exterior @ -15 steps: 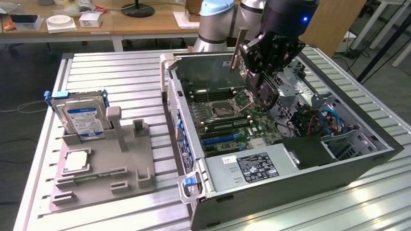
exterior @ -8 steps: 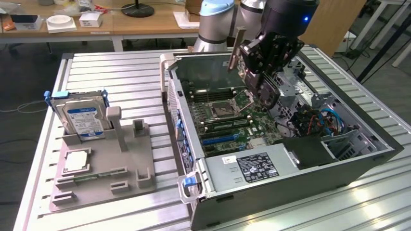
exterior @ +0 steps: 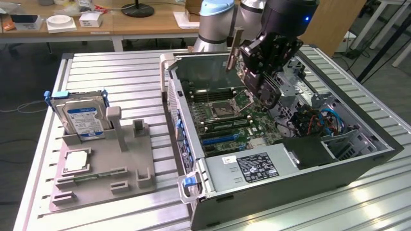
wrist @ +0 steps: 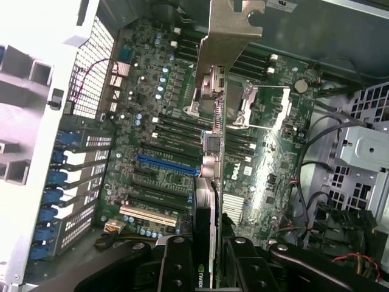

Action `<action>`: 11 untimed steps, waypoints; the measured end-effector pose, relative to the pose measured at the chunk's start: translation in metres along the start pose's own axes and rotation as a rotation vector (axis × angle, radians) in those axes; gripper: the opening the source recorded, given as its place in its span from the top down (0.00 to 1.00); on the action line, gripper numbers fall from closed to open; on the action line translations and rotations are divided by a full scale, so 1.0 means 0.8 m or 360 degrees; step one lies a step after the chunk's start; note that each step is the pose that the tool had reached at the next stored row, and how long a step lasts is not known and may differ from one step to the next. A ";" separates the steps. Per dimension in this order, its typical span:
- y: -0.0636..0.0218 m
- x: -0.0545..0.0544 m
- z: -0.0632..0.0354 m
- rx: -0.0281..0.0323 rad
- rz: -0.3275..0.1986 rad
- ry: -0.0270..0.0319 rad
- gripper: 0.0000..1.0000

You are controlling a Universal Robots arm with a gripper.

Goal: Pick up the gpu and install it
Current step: 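Insert the gpu into the slot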

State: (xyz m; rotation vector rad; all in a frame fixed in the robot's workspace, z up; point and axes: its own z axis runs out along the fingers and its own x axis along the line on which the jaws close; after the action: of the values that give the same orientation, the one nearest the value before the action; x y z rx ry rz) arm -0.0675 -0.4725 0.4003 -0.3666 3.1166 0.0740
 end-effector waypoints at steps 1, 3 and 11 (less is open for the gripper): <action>0.000 0.000 0.000 -0.00001 -0.0010 0.00004 0.73; 0.000 0.000 0.000 -0.00002 -0.0028 0.00013 0.73; 0.000 0.000 0.000 -0.00009 -0.0103 0.00046 0.73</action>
State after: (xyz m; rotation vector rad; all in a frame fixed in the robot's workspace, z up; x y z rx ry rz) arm -0.0675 -0.4725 0.4002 -0.4674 3.1045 0.0742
